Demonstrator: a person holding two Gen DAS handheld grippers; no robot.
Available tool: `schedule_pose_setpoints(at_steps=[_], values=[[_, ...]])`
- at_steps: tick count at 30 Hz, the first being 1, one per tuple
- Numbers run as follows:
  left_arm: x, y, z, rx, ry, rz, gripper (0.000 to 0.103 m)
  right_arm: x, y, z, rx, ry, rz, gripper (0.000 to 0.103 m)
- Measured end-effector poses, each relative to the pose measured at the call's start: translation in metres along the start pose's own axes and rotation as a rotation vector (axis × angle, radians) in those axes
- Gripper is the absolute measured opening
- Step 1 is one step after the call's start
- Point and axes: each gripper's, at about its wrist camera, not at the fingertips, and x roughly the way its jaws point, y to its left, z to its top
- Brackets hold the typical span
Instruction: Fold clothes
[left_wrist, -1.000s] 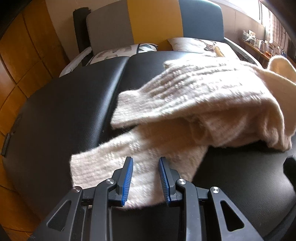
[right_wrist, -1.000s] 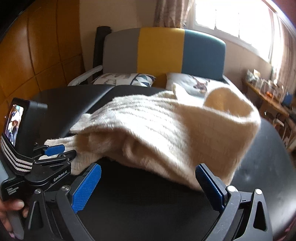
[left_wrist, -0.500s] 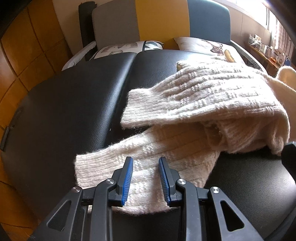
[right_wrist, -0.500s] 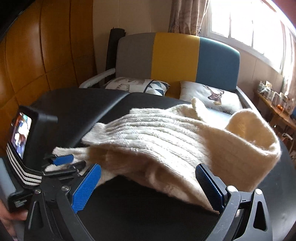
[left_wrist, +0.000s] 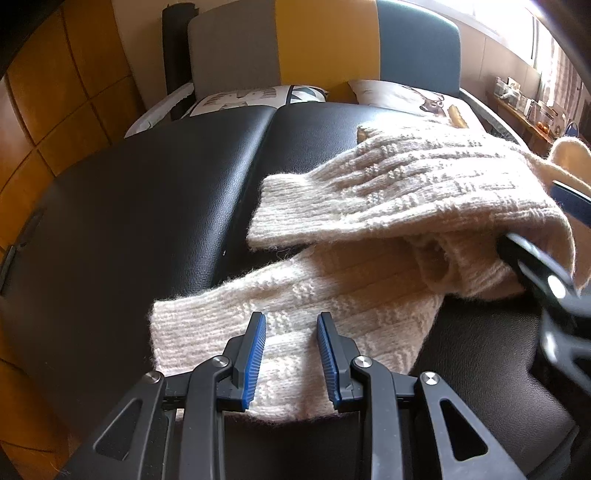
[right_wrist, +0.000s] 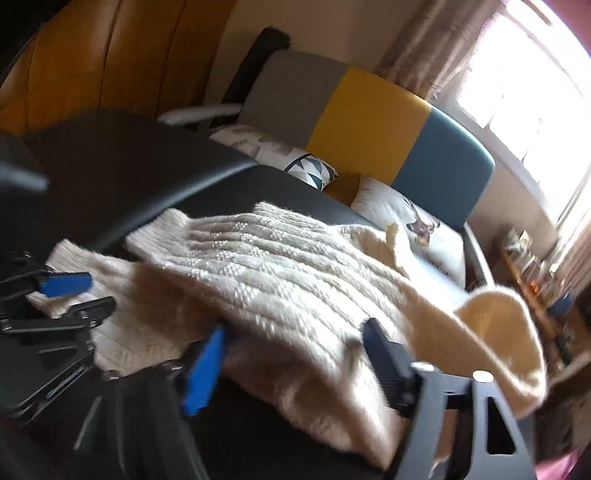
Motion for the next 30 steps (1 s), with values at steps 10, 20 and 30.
schedule_pose_setpoints(at_steps=[10, 20, 30], values=[[-0.003, 0.001, -0.006, 0.001, -0.004, -0.006, 0.028, 0.005, -0.048, 0.0, 0.281, -0.002, 0.139, 0.02], [-0.005, -0.004, -0.007, -0.003, -0.003, 0.004, 0.028, -0.05, -0.121, -0.041, 0.661, -0.12, 0.285, 0.015], [-0.008, -0.017, -0.012, 0.053, -0.013, 0.056, 0.028, -0.08, -0.171, -0.107, 0.832, -0.119, 0.159, 0.008]])
